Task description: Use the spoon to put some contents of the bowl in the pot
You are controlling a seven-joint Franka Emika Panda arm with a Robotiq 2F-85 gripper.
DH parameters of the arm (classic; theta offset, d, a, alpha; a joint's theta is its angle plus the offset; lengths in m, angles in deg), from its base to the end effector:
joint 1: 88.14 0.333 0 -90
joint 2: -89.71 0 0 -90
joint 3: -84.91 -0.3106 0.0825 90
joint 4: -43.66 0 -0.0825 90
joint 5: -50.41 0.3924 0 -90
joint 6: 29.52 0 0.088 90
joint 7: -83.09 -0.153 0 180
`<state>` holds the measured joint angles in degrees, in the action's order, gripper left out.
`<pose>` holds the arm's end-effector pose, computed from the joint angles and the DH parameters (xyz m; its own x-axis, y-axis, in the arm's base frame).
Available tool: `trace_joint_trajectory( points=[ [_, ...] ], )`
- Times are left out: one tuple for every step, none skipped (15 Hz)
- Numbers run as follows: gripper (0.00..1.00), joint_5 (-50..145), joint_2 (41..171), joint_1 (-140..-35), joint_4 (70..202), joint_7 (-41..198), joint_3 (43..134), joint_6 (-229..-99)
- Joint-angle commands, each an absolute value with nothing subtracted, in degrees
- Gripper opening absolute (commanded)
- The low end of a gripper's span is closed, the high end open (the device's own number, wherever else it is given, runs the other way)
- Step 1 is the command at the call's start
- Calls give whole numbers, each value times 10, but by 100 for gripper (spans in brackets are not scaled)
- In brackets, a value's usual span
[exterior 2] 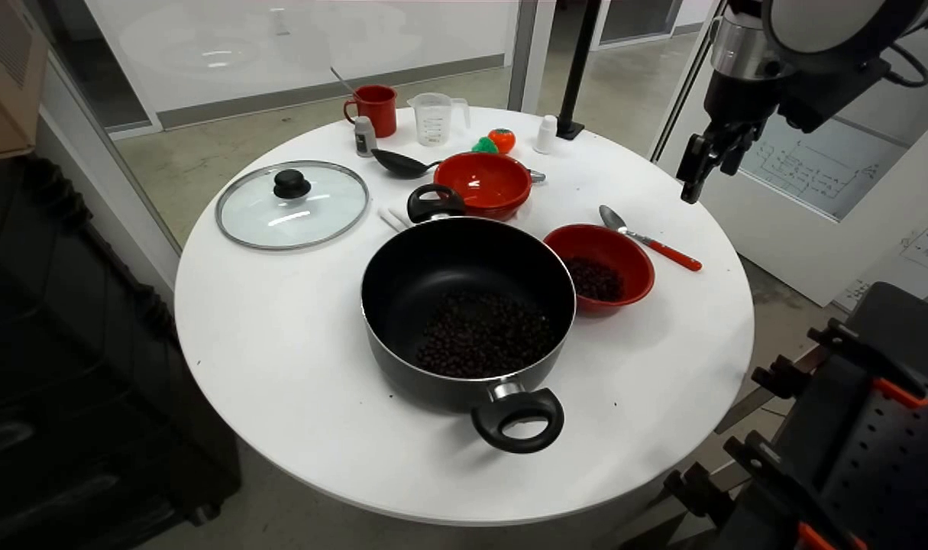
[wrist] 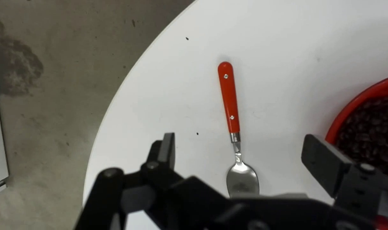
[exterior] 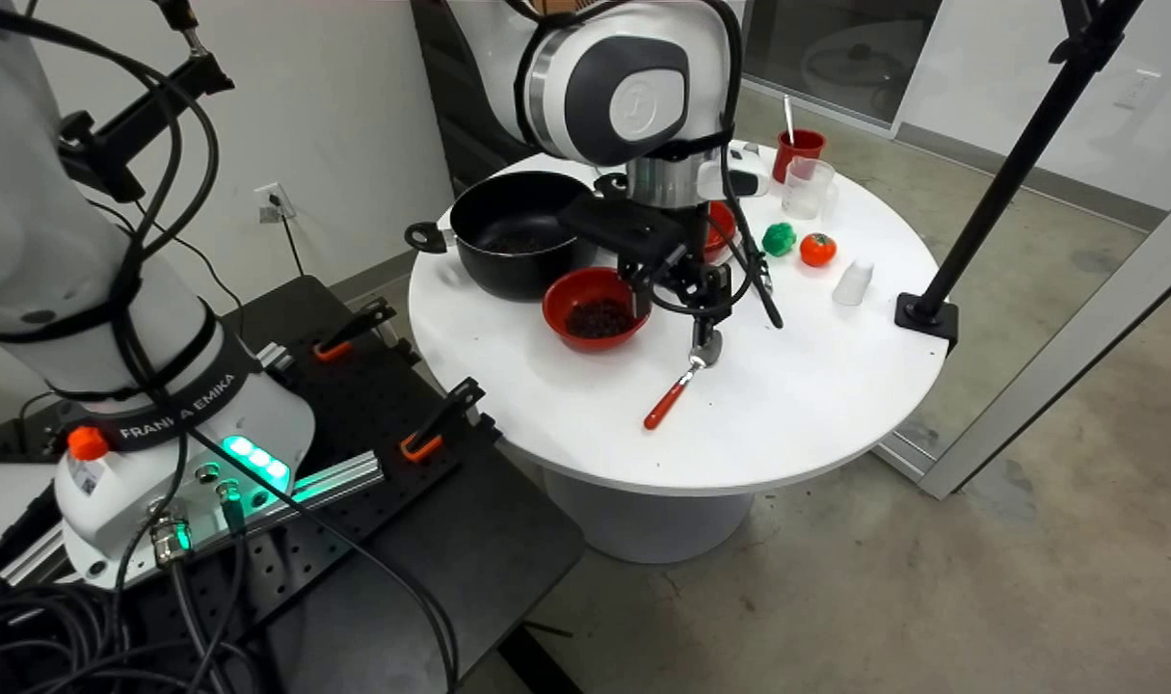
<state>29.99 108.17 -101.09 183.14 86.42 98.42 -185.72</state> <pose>0.4321 -0.2193 0.1169 0.9943 -0.0714 -0.0792 -0.0545 -0.9786 0.1984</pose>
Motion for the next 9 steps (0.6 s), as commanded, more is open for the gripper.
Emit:
trace_joint_trajectory(
  points=[
    [100,209,1073,-961,1850,837,1037,-1895],
    [100,164,1080,-943,1848,813,1059,-1910],
    [100,120,1085,-925,1845,789,1081,-1926],
    [100,69,1091,-906,1841,752,1108,-1943],
    [100,31,1095,-897,1837,725,1122,-1953],
    [100,-1,1100,-893,1831,696,1131,-1962],
    [100,-19,1104,-882,1830,674,1146,-1970],
    [100,-24,1108,-884,1830,665,1146,-1973],
    [100,-22,1112,-889,1832,662,1144,-1979]
  ],
)
